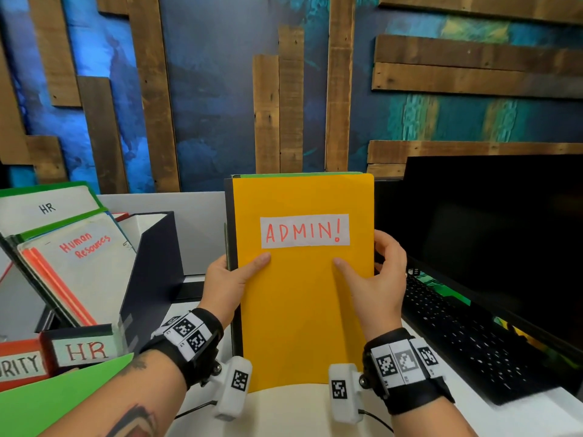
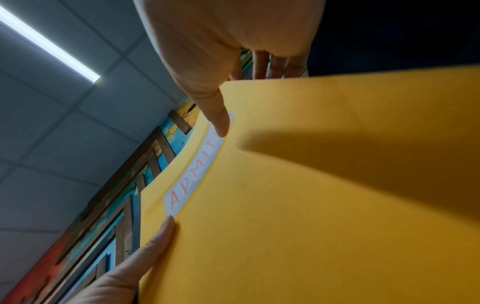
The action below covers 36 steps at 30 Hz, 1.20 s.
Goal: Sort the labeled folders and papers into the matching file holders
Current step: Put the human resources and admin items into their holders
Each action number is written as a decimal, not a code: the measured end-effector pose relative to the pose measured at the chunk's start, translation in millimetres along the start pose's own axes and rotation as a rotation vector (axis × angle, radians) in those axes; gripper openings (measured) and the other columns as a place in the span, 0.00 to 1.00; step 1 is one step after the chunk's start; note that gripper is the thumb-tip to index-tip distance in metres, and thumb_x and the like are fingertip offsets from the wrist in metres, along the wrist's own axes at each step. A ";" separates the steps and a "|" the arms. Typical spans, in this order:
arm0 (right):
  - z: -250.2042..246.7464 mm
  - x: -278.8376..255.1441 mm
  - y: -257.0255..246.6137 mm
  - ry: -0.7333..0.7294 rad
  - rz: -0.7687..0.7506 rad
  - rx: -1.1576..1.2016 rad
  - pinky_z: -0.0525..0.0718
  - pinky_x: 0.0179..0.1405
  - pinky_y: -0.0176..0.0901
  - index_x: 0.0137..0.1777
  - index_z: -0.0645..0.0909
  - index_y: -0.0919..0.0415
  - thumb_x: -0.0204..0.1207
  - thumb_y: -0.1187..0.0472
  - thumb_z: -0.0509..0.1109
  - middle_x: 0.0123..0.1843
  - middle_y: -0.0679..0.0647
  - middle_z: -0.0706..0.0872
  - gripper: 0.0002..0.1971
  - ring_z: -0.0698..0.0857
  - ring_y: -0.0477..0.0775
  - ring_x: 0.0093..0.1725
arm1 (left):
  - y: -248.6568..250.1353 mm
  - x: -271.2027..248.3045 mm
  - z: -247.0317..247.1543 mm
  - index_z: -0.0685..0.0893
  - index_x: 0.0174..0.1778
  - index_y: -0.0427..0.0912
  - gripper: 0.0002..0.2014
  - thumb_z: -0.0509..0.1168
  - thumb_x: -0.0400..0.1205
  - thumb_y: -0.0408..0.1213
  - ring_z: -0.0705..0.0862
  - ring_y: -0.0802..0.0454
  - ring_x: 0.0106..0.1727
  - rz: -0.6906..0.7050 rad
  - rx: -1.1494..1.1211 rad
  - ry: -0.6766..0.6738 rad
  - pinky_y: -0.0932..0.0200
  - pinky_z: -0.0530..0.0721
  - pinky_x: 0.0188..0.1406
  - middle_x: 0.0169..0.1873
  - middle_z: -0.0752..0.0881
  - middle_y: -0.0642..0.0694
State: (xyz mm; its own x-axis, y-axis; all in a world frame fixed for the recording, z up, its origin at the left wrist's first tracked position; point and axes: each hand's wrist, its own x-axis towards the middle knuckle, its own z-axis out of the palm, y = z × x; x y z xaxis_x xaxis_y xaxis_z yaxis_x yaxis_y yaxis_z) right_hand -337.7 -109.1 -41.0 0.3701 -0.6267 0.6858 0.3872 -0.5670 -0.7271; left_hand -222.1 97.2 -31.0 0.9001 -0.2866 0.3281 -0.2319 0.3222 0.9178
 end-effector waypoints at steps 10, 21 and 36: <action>-15.1 8.3 8.8 0.075 0.174 -0.077 0.82 0.40 0.40 0.44 0.76 0.49 0.73 0.62 0.82 0.42 0.41 0.84 0.15 0.84 0.38 0.41 | -1.8 -3.1 0.9 0.88 0.58 0.42 0.13 0.76 0.79 0.39 0.94 0.46 0.48 0.054 0.004 0.059 0.50 0.93 0.46 0.48 0.94 0.44; -30.2 19.8 27.5 0.347 0.086 -0.331 0.78 0.39 0.49 0.49 0.73 0.61 0.81 0.65 0.71 0.48 0.58 0.81 0.08 0.79 0.59 0.40 | -20.5 4.2 -17.0 0.87 0.51 0.49 0.08 0.78 0.79 0.41 0.91 0.54 0.49 0.237 0.226 0.542 0.43 0.90 0.58 0.46 0.91 0.54; -9.2 8.6 25.1 0.256 -0.052 -0.174 0.79 0.35 0.45 0.53 0.77 0.56 0.88 0.61 0.63 0.39 0.51 0.82 0.03 0.81 0.53 0.36 | -4.5 3.5 -24.6 0.91 0.56 0.43 0.09 0.75 0.80 0.31 0.92 0.41 0.55 0.217 -0.074 0.256 0.44 0.90 0.55 0.52 0.94 0.41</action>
State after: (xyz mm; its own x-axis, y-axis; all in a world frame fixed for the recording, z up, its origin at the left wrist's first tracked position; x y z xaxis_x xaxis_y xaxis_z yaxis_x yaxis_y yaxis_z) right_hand -332.6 -133.7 -53.6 0.1207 -0.6962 0.7077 0.2413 -0.6709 -0.7012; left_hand -208.8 116.9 -39.4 0.8982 0.0284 0.4387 -0.4093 0.4182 0.8109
